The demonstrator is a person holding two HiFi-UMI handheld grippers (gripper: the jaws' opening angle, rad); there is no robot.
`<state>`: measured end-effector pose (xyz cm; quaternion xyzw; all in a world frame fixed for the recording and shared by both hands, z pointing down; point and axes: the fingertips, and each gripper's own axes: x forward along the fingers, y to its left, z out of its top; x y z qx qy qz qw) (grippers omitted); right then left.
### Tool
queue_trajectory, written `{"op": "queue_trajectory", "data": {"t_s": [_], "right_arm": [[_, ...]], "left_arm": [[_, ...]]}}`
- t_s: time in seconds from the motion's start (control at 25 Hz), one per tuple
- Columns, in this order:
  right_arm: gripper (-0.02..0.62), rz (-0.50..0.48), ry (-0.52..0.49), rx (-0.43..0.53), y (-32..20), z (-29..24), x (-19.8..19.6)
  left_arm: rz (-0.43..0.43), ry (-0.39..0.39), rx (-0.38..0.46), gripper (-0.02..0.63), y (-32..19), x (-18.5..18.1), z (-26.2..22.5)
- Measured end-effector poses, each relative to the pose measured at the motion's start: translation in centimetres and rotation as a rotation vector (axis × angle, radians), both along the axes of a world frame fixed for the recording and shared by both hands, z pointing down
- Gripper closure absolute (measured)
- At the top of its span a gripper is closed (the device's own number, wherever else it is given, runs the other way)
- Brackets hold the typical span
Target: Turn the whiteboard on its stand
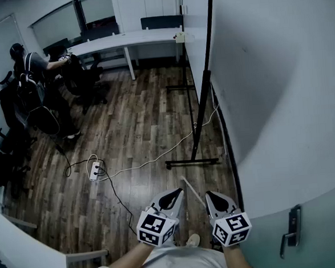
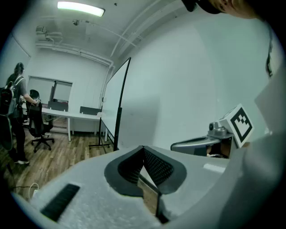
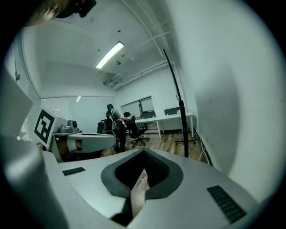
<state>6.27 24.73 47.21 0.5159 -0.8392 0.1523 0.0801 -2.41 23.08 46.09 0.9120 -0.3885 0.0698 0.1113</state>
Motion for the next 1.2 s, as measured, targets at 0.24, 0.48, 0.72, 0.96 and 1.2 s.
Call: {"op": "queue_trajectory", "data": {"t_s": [0.24, 0.48, 0.72, 0.96, 1.2], "right_arm": [[0.589, 0.005, -0.001, 0.006, 0.2, -0.3, -0.3], [0.589, 0.039, -0.018, 0.030, 0.5, -0.8, -0.1], [0.589, 0.059, -0.024, 0.028, 0.6, -0.8, -0.8], [0.589, 0.071, -0.016, 0.038, 0.3, -1.0, -2.6], [0.589, 0.089, -0.013, 0.039, 0.2, -1.0, -4.9]], "left_arm": [[0.008, -0.001, 0.004, 0.595, 0.3, -0.1, -0.4], [0.021, -0.011, 0.009, 0.595, 0.5, -0.1, -0.3], [0.034, 0.006, 0.013, 0.595, 0.4, -1.1, -0.6], [0.043, 0.013, 0.024, 0.595, 0.3, -3.2, -0.9], [0.067, 0.026, 0.053, 0.595, 0.4, -5.8, -1.3]]}}
